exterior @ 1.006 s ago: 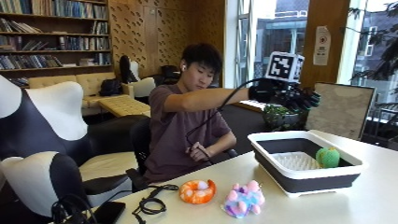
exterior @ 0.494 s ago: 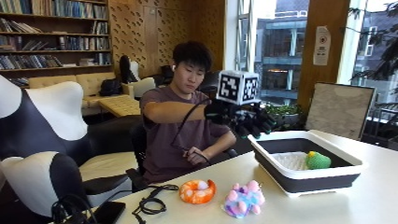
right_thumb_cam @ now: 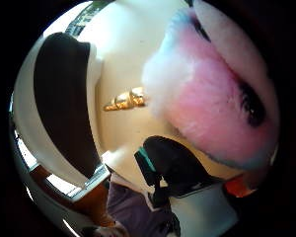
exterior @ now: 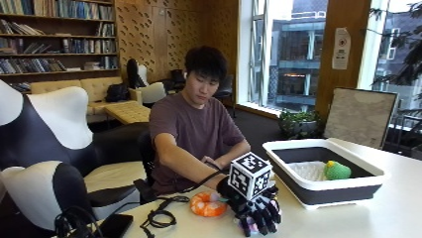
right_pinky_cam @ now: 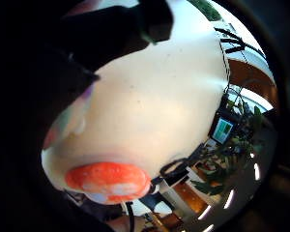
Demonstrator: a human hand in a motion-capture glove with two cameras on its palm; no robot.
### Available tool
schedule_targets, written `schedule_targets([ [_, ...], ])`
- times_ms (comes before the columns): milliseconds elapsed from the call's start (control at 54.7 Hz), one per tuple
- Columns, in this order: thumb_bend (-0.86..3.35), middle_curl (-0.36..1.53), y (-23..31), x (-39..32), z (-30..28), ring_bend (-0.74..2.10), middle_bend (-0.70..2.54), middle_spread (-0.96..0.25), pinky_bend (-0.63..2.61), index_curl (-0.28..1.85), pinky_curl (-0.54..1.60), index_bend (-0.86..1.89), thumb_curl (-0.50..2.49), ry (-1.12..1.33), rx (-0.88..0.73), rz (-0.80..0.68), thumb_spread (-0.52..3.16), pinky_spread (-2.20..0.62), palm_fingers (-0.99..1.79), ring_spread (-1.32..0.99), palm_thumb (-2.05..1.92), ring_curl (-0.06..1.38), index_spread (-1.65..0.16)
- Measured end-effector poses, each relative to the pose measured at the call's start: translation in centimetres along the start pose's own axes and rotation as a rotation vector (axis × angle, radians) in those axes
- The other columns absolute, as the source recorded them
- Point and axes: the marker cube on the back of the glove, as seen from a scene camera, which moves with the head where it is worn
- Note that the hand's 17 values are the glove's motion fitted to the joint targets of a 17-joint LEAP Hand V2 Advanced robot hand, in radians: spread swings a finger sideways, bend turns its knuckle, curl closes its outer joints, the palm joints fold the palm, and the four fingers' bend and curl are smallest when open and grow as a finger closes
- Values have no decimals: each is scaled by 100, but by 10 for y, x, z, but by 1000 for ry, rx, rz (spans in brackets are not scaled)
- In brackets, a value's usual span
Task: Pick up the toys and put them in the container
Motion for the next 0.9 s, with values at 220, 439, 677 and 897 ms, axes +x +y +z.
schedule_targets([
  [220,3,41,-14,2,10,57,52,-17,64,26,27,30,31,-96,329,-73,122,-10,74,-18,11,29,-30],
  [439,15,63,-25,-8,-8,102,89,-26,72,41,35,56,49,-123,215,-57,102,-29,123,-38,45,50,-34],
  [677,12,82,3,-15,-63,122,119,-27,95,65,49,91,62,-29,52,-28,82,-38,110,-45,52,65,-35],
  [897,9,91,54,-46,-180,131,129,-25,105,81,57,102,72,38,165,-82,72,-40,99,-47,54,73,-33],
])
